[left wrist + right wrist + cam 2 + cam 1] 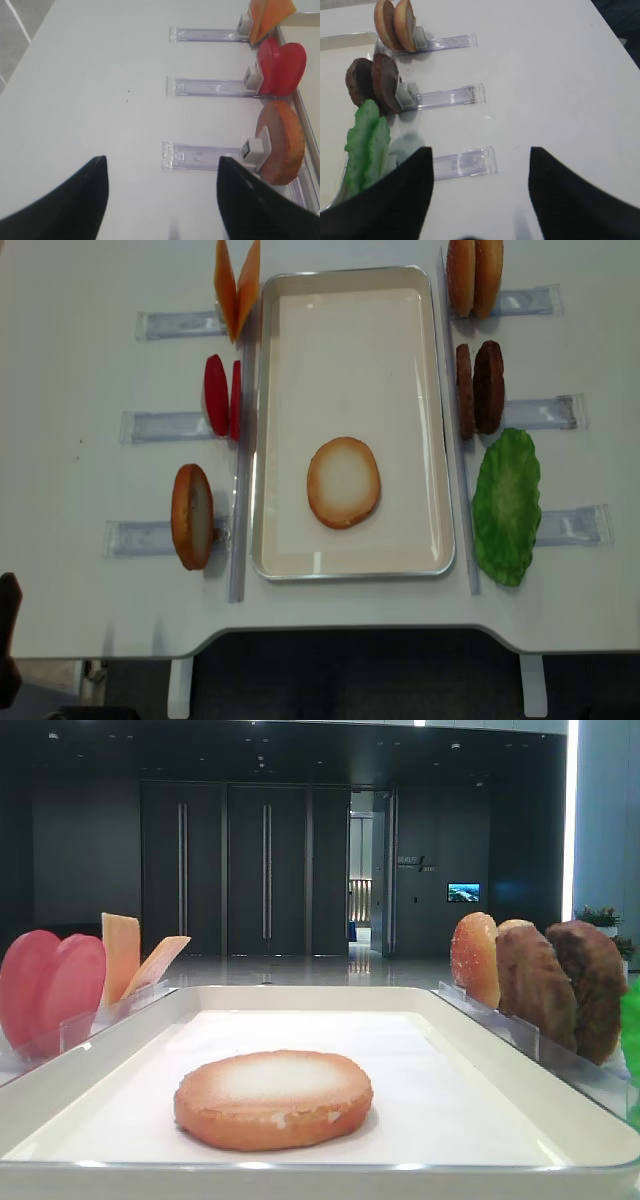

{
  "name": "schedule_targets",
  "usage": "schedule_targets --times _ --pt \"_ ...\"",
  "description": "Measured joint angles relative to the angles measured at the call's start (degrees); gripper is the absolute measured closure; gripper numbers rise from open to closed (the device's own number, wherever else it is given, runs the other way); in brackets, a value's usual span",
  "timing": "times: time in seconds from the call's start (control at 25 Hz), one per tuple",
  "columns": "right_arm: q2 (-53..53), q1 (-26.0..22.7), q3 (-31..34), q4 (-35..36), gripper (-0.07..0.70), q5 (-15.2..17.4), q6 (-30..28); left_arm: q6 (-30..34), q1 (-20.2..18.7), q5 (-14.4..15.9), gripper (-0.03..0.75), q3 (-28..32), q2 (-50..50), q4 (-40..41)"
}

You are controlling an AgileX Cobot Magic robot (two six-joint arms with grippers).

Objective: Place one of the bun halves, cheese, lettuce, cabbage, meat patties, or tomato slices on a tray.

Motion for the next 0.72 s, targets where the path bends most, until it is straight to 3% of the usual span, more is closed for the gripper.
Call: schedule_targets --times 0.72 --pt "0.00 0.00 0.00 0.00 0.220 0.00 0.00 0.00 0.00 0.00 0.198 0.00 0.00 0.00"
